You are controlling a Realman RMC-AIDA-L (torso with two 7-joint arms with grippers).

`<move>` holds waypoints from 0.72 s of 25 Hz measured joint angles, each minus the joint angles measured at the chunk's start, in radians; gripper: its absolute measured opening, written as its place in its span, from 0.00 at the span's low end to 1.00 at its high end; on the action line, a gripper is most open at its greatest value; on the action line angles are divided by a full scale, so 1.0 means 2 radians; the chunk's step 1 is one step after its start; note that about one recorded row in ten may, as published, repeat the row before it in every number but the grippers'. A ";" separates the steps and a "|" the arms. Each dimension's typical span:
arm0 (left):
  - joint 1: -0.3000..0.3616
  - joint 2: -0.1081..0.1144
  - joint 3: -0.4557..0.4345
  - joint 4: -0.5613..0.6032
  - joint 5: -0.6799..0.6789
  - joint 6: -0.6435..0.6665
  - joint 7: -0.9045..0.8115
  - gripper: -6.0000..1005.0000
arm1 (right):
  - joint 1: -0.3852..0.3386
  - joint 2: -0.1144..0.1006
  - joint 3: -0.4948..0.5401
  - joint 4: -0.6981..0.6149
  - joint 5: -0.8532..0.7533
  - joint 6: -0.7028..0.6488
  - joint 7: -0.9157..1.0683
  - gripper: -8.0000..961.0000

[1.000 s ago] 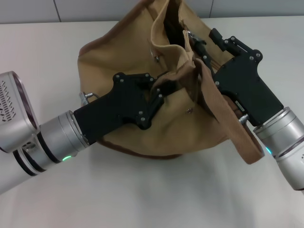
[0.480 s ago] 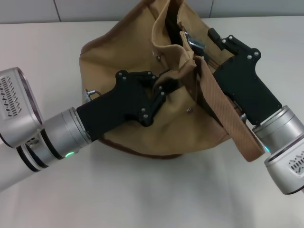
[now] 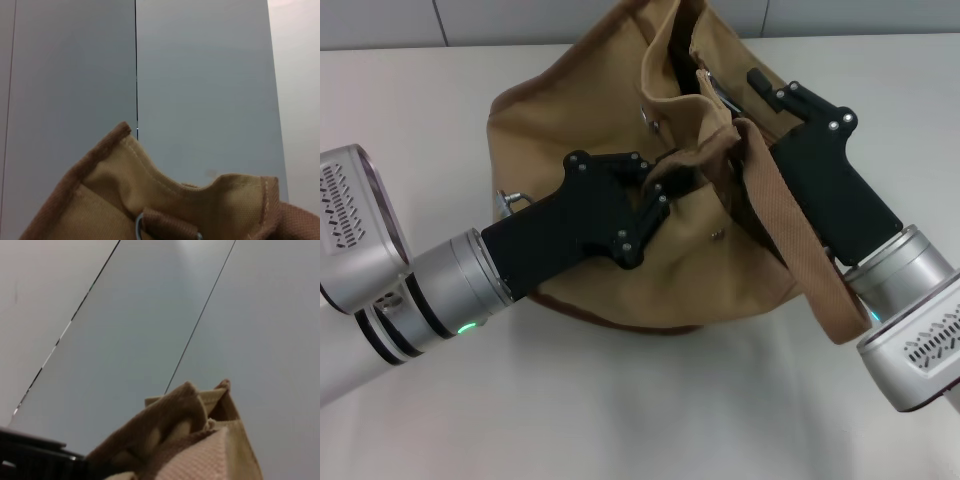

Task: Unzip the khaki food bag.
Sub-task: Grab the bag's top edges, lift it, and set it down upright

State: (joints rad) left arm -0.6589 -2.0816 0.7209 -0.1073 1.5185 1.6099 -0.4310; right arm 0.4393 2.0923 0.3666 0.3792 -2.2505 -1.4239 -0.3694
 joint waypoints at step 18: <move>-0.006 0.000 0.002 -0.012 0.002 0.001 0.000 0.07 | 0.012 0.000 -0.024 0.004 0.000 0.031 -0.003 0.35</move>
State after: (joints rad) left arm -0.6716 -2.0814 0.7255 -0.1303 1.5223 1.6120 -0.4310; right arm 0.4630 2.0923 0.3181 0.3875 -2.2503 -1.3628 -0.3750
